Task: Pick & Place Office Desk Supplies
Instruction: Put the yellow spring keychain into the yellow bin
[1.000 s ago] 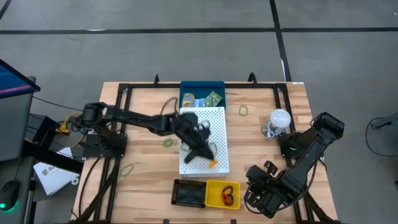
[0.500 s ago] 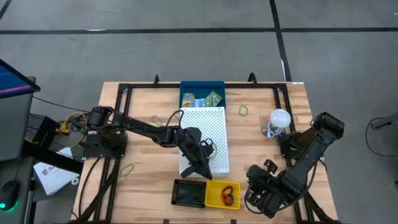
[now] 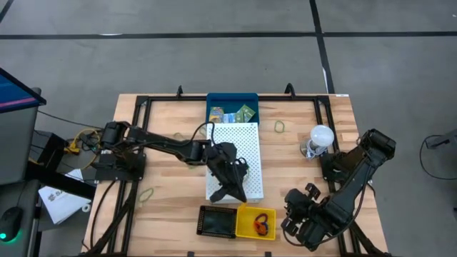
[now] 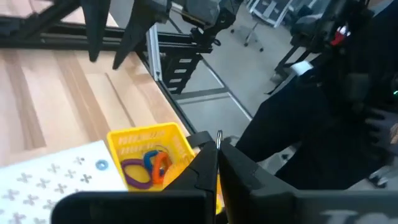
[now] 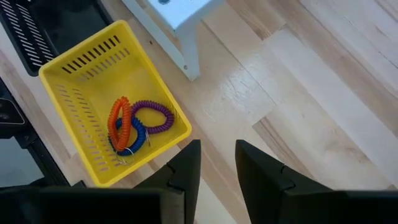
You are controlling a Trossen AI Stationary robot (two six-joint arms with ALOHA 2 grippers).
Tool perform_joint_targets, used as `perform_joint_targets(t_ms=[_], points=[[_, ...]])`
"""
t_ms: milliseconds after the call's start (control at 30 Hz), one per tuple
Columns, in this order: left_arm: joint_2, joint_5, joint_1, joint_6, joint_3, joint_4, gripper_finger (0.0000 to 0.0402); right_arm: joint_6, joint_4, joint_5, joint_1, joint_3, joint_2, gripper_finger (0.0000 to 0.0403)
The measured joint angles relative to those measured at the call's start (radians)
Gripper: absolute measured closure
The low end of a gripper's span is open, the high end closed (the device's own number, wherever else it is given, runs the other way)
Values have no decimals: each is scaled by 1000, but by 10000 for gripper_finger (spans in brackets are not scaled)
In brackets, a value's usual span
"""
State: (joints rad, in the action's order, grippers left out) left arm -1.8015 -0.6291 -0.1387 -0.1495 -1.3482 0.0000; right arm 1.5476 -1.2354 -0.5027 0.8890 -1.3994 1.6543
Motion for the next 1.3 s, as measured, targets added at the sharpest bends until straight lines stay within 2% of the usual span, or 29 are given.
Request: perform_joint_targets(t_ms=[200, 500, 1300], points=[[-26, 7, -5, 30, -36, -43, 401, -2, -4, -1, 2, 0, 0, 305], [-116, -87, -7, 14, -141, -66, 401, 21, -9, -22, 23, 0, 0, 305], [-131, -129, -30, -117, -143, -62, 401, 13, -13, -82, 35, 0, 0, 305]])
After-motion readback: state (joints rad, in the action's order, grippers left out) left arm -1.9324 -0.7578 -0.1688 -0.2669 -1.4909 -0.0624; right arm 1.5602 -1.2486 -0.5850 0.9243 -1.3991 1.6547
